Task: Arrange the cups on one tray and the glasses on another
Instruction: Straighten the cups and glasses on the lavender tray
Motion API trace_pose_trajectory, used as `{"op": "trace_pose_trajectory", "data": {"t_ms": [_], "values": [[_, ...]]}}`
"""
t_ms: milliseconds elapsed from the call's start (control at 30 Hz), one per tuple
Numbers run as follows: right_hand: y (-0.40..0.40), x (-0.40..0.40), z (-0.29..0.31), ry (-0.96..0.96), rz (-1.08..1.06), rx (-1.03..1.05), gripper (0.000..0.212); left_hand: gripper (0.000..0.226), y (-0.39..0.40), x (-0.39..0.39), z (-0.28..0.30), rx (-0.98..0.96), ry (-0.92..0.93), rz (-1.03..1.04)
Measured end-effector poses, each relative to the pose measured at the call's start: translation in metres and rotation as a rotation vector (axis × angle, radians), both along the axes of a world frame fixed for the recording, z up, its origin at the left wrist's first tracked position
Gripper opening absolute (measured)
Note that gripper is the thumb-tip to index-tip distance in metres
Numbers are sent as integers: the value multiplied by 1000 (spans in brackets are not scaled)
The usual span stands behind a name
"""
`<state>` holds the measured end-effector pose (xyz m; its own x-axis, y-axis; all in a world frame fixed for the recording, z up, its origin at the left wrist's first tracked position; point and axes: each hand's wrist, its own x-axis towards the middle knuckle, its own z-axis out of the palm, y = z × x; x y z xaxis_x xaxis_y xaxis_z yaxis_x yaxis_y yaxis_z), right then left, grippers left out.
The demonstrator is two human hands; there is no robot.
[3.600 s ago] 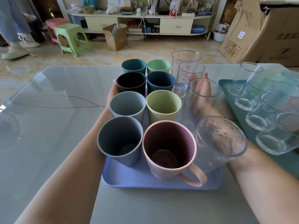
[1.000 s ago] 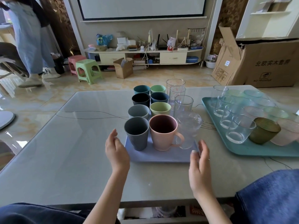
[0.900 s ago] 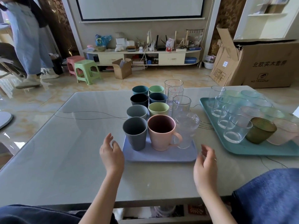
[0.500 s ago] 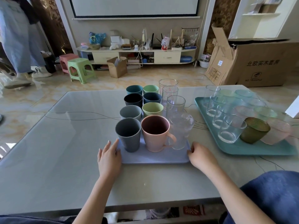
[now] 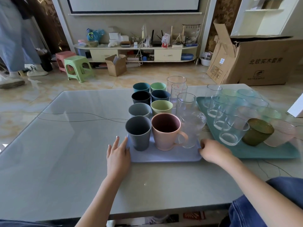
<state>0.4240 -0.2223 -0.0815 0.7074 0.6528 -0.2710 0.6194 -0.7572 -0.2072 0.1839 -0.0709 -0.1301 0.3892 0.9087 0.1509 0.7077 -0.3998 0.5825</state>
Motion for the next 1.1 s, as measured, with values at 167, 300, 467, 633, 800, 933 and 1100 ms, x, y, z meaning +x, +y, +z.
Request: {"op": "trace_pose_trajectory", "data": {"t_ms": [167, 300, 467, 633, 800, 933, 1100], "values": [[-2, 9, -2, 17, 15, 47, 19, 45, -1, 1, 2, -29, 7, -13], [-8, 9, 11, -58, -60, 265, 17, 45, 2, 3, -1, -131, -105, -4], [-9, -16, 38, -302, 29, 815, 9, 63, -9, 11, 44, -57, -416, 47], [8, -43, 45, -626, 376, 950, 11, 44, -7, -7, 82, 350, -139, -219], [37, -47, 39, -745, 727, 644, 32, 57, 3, -4, 98, 519, 306, -475], [47, -47, 31, -774, 760, 502, 33, 40, 9, 3, 108, 428, 420, -562], [48, -47, 26, -747, 760, 525, 29, 25, 13, 16, 105, 468, 482, -566]]}}
